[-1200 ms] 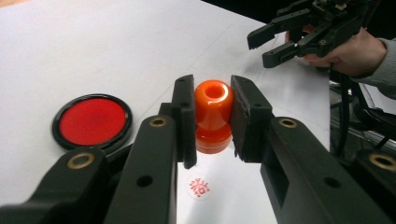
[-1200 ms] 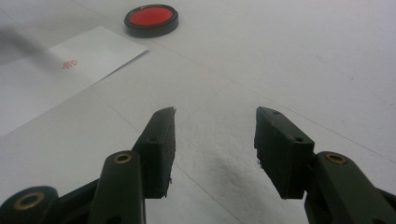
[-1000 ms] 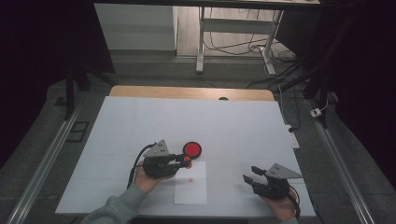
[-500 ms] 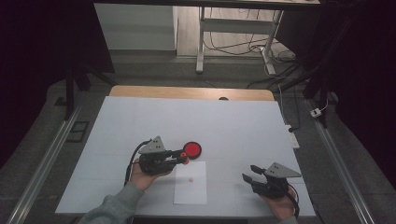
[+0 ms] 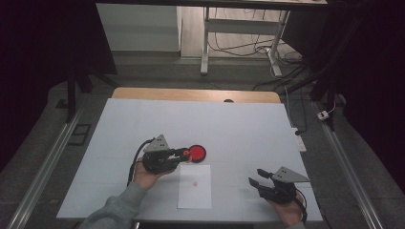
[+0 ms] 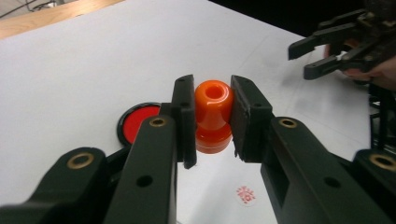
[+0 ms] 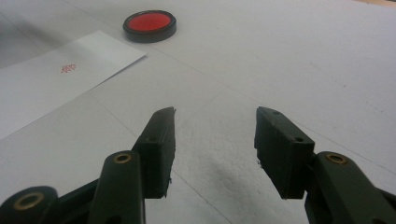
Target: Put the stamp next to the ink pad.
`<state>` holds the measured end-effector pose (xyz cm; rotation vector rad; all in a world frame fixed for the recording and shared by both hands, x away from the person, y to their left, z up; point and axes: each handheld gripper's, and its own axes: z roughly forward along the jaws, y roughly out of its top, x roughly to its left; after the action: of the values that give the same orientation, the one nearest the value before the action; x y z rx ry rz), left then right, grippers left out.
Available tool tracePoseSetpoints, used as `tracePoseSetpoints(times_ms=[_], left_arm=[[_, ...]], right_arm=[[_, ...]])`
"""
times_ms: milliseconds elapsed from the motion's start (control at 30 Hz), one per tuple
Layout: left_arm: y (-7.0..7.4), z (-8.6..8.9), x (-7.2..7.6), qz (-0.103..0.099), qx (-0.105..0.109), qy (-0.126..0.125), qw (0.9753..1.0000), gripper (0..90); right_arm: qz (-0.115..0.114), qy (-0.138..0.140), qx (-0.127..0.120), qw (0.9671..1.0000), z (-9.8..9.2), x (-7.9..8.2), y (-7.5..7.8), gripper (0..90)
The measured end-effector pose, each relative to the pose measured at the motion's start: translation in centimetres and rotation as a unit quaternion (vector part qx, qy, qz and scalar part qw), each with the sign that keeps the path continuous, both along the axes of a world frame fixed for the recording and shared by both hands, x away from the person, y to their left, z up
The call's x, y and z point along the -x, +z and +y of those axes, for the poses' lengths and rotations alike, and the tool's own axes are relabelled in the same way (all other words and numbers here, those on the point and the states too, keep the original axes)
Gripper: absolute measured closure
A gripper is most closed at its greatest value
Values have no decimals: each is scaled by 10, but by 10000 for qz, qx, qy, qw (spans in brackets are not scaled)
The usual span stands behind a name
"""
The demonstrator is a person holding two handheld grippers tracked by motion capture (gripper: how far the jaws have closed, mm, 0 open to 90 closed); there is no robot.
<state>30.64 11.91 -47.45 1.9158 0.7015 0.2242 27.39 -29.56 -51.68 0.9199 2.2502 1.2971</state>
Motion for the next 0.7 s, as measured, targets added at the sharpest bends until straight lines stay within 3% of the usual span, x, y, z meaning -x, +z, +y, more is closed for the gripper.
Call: tracePoseSetpoints(times_ms=[700], left_arm=[[-1,15,-28,12,-286,426,9987,720]], right_arm=[[-15,-27,-17,10000,-2,2,1,476]])
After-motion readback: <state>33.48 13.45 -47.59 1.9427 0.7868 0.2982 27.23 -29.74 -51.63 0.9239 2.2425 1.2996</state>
